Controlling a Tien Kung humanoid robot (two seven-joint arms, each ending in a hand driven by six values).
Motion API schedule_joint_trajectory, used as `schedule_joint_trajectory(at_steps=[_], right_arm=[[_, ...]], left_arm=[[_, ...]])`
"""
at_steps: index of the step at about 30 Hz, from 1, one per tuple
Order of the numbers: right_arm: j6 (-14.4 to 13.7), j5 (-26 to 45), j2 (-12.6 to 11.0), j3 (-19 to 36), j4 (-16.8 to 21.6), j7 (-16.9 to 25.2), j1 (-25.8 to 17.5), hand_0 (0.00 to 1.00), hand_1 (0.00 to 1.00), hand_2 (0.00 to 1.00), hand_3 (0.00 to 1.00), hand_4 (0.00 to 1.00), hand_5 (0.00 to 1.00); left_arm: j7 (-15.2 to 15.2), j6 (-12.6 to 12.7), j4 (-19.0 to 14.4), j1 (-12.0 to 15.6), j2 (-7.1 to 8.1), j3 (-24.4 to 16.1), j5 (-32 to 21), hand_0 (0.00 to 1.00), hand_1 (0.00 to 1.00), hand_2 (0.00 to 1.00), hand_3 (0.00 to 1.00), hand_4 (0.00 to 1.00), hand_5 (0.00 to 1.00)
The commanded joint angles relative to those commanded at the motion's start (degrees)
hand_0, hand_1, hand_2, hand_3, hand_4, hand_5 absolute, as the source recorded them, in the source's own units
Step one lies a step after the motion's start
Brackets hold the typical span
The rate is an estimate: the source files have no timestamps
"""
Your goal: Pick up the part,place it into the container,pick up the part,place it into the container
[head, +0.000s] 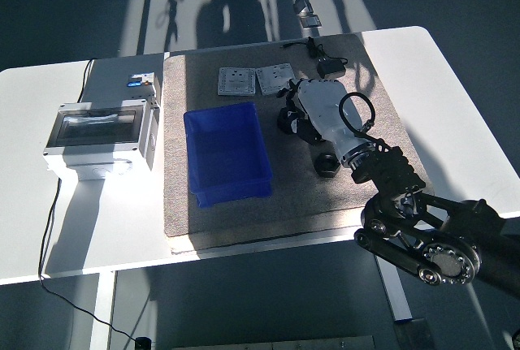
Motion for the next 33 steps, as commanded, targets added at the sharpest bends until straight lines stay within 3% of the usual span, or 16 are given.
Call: schedule_joint_trajectory(at_steps=[2,3,8,9,12,14,15,16,21,28,32,33], right_arm=[[2.87,-0.73,-0.24,0.79,0.80,-2.46,-0.51,0.220,0.246,0.548,0.615,0.162,0.002],[4.98,-1.45,-0.51,1.38,1.59,-4.30,-0.94,0.261,0.338,0.610,0.644,0.462,0.161],[15.22,-3.15,-1.72,3.45,5.43,-12.75,-2.26,0.261,0.338,0.610,0.644,0.462,0.161],[17.05,-3.04,-1.81,3.70,5.84,-14.28,-2.41,0.424,0.681,0.846,0.871,0.965,0.485],[22.48,-1.95,-1.96,3.88,6.13,-18.44,-2.77,0.424,0.681,0.846,0.871,0.965,0.485],[25.47,-1.23,-2.05,3.92,6.17,-18.44,-3.00,0.424,0.681,0.846,0.871,0.965,0.485],[26.80,-0.95,-2.09,4.00,6.20,-18.44,-3.08,0.426,0.683,0.878,0.931,0.995,0.508],[28.05,-0.71,-2.12,4.09,6.23,-18.44,-3.15,0.426,0.683,0.878,0.931,0.995,0.508],[33.09,0.52,-2.30,4.26,6.18,-18.44,-3.33,0.428,0.686,0.899,0.963,0.998,0.534],[34.35,0.87,-2.42,3.53,4.23,-18.44,-3.16,0.427,0.657,0.881,0.944,0.998,0.528],[33.27,0.39,-2.38,2.66,2.79,-18.44,-3.05,0.427,0.657,0.881,0.944,0.998,0.528],[32.61,0.02,-2.34,2.45,2.43,-18.44,-3.02,0.404,0.542,0.786,0.839,0.825,0.314]], left_arm=[[-0.05,0.06,0.00,0.08,-0.02,0.18,-0.32,0.721,0.736,0.757,0.667,0.998,0.998],[-0.11,0.12,0.00,0.15,-0.01,0.33,-0.62,0.722,0.736,0.756,0.669,0.998,0.998],[-0.35,0.32,0.00,0.39,0.07,0.59,-1.31,0.722,0.736,0.756,0.669,0.998,0.998],[-0.35,0.29,0.00,0.38,0.07,0.53,-1.15,0.721,0.736,0.755,0.668,0.998,0.998],[-0.35,0.25,0.00,0.32,0.02,0.49,-0.94,0.721,0.736,0.755,0.668,0.998,0.998],[-0.37,0.27,0.00,0.34,0.00,0.58,-1.07,0.721,0.736,0.755,0.668,0.998,0.998],[-0.37,0.27,0.00,0.34,-0.01,0.58,-1.06,0.721,0.735,0.755,0.668,0.998,0.998],[-0.36,0.26,0.00,0.34,-0.02,0.57,-1.01,0.721,0.735,0.755,0.668,0.998,0.998],[-0.35,0.22,0.00,0.31,-0.05,0.52,-0.85,0.721,0.735,0.755,0.669,0.998,0.998],[-0.33,0.16,0.00,0.26,-0.03,0.49,-0.78,0.720,0.735,0.755,0.669,0.998,0.998],[-0.36,0.17,0.00,0.26,-0.01,0.48,-0.80,0.720,0.735,0.755,0.669,0.998,0.998],[-0.36,0.17,0.00,0.25,-0.01,0.47,-0.77,0.720,0.735,0.755,0.667,0.998,0.998]])
